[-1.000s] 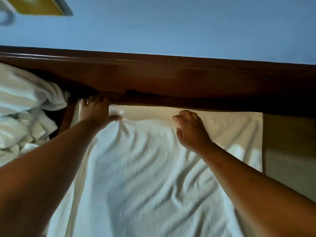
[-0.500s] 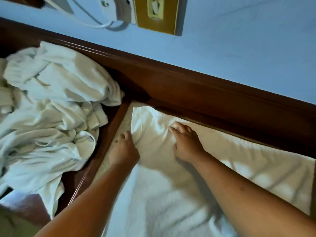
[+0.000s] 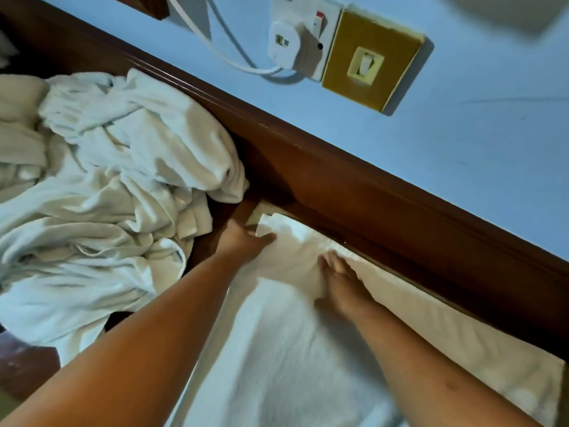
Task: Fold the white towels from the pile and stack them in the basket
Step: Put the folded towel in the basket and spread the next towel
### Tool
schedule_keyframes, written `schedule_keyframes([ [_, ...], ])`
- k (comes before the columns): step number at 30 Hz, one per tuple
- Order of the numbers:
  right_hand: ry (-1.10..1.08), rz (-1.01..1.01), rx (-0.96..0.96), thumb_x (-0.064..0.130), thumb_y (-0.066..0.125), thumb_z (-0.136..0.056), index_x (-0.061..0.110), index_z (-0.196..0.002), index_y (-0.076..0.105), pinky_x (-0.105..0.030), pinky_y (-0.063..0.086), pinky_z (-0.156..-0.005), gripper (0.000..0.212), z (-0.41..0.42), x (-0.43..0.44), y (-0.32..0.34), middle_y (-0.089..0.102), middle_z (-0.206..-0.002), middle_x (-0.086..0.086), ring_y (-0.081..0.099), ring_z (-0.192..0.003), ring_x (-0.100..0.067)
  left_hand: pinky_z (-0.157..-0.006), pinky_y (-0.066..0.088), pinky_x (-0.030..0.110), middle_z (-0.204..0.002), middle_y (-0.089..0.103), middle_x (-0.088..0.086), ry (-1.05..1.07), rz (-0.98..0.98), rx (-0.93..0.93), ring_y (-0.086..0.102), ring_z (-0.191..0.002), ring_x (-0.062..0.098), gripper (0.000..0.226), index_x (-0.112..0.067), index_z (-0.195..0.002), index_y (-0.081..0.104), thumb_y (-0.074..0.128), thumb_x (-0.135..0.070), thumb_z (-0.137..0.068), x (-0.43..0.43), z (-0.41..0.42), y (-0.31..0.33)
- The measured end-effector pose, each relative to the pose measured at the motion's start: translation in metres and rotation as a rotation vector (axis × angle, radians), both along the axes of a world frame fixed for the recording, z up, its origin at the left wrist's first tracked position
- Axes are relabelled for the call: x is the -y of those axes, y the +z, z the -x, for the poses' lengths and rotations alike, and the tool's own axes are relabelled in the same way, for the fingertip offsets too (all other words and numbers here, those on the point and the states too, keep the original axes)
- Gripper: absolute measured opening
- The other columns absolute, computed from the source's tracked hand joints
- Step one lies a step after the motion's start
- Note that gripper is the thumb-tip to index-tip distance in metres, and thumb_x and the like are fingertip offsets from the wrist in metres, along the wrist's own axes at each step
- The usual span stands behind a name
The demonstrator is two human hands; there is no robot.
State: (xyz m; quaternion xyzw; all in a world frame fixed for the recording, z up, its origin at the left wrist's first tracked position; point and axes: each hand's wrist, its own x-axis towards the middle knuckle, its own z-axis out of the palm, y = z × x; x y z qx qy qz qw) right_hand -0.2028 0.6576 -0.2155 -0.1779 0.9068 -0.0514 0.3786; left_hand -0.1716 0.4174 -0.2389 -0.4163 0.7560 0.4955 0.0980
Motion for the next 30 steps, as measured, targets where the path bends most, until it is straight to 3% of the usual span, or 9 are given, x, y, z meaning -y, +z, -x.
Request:
schedule_keyframes([
  [2, 0.035, -0.016, -0.005, 0.03, 0.058, -0.092, 0.03, -0.159, -0.006, -0.054, 0.007, -0.122, 0.093, 0.001, 0.0, -0.004, -0.027, -0.163, 0.008, -0.016, -0.153, -0.02, -0.089, 0.056, 0.04, -0.13, 0.058, 0.005, 0.025, -0.107, -0.007, 0.062, -0.113, 0.027, 0.112, -0.014, -0.147, 0.035, 0.094, -0.043, -0.056, 0.002, 0.027, 0.004],
  [5, 0.077, -0.007, -0.016, 0.031, 0.057, -0.092, 0.029, -0.159, -0.009, -0.055, 0.008, -0.121, 0.093, 0.0, -0.002, -0.011, -0.03, -0.162, 0.005, -0.021, -0.152, -0.02, -0.06, 0.055, 0.034, -0.104, 0.065, 0.012, -0.155, 0.009, -0.005, 0.067, -0.082, 0.028, 0.069, -0.011, -0.127, 0.053, 0.086, -0.017, -0.067, 0.006, 0.061, 0.017],
  [7, 0.072, -0.003, -0.019, 0.031, 0.058, -0.092, 0.03, -0.158, -0.009, -0.054, 0.009, -0.122, 0.094, 0.0, -0.004, -0.014, -0.031, -0.162, 0.006, -0.021, -0.151, -0.02, -0.067, 0.05, 0.034, -0.102, 0.064, 0.009, -0.234, 0.194, -0.047, 0.066, -0.091, 0.027, 0.035, -0.011, -0.111, 0.061, 0.076, -0.009, -0.079, 0.011, 0.071, 0.016],
  [9, 0.063, -0.002, -0.011, 0.03, 0.059, -0.092, 0.031, -0.158, -0.008, -0.054, 0.008, -0.121, 0.095, 0.001, -0.003, -0.015, -0.031, -0.161, 0.007, -0.021, -0.151, -0.019, -0.071, 0.043, 0.033, -0.102, 0.061, 0.005, -0.252, 0.278, -0.091, 0.062, -0.097, 0.025, 0.023, -0.014, -0.103, 0.058, 0.07, -0.008, -0.083, 0.016, 0.073, 0.005],
  [16, -0.034, -0.049, 0.051, 0.028, 0.06, -0.087, 0.04, -0.158, -0.005, -0.049, 0.008, -0.123, 0.096, 0.008, 0.002, -0.012, -0.028, -0.162, 0.014, -0.012, -0.153, -0.018, -0.074, 0.039, 0.034, -0.109, 0.058, 0.008, -0.201, 0.328, -0.163, 0.056, -0.097, 0.027, 0.038, -0.014, -0.111, 0.044, 0.07, -0.014, -0.083, 0.015, 0.03, -0.011],
  [19, -0.02, -0.062, 0.038, 0.024, 0.055, -0.087, 0.035, -0.159, -0.003, -0.053, 0.011, -0.122, 0.093, 0.005, 0.005, -0.005, -0.026, -0.163, 0.012, -0.01, -0.154, -0.02, -0.077, 0.044, 0.036, -0.112, 0.058, 0.013, -0.268, 0.308, -0.057, 0.059, -0.102, 0.034, 0.046, -0.016, -0.112, 0.042, 0.065, -0.007, -0.073, 0.015, -0.019, -0.005],
  [23, 0.008, -0.151, -0.01, 0.02, 0.049, -0.09, 0.027, -0.159, -0.007, -0.058, 0.009, -0.121, 0.089, -0.001, 0.018, 0.004, -0.028, -0.163, 0.006, -0.013, -0.153, -0.024, -0.097, 0.047, 0.044, -0.123, 0.047, 0.01, -0.435, 0.432, 0.19, 0.052, -0.118, 0.034, 0.056, -0.015, -0.123, 0.037, 0.065, -0.008, -0.075, 0.0, -0.101, 0.008],
  [26, -0.001, -0.193, -0.094, 0.023, 0.048, -0.092, 0.019, -0.159, -0.006, -0.055, 0.009, -0.122, 0.086, -0.023, 0.027, 0.005, -0.022, -0.165, -0.002, -0.009, -0.154, -0.027, -0.096, 0.046, 0.04, -0.124, 0.044, 0.007, -0.456, 0.567, 0.325, 0.053, -0.117, 0.03, 0.053, -0.016, -0.125, 0.035, 0.063, -0.016, -0.08, -0.011, -0.177, 0.007],
  [30, 0.119, -0.063, -0.209, 0.027, 0.049, -0.094, 0.021, -0.16, 0.001, -0.051, 0.011, -0.123, 0.081, -0.09, 0.042, -0.001, -0.012, -0.166, -0.01, -0.009, -0.153, -0.031, -0.089, 0.049, 0.04, -0.117, 0.05, 0.008, -0.327, 0.593, 0.378, 0.059, -0.108, 0.032, 0.044, -0.015, -0.119, 0.044, 0.056, -0.011, -0.077, -0.016, -0.276, 0.002],
])
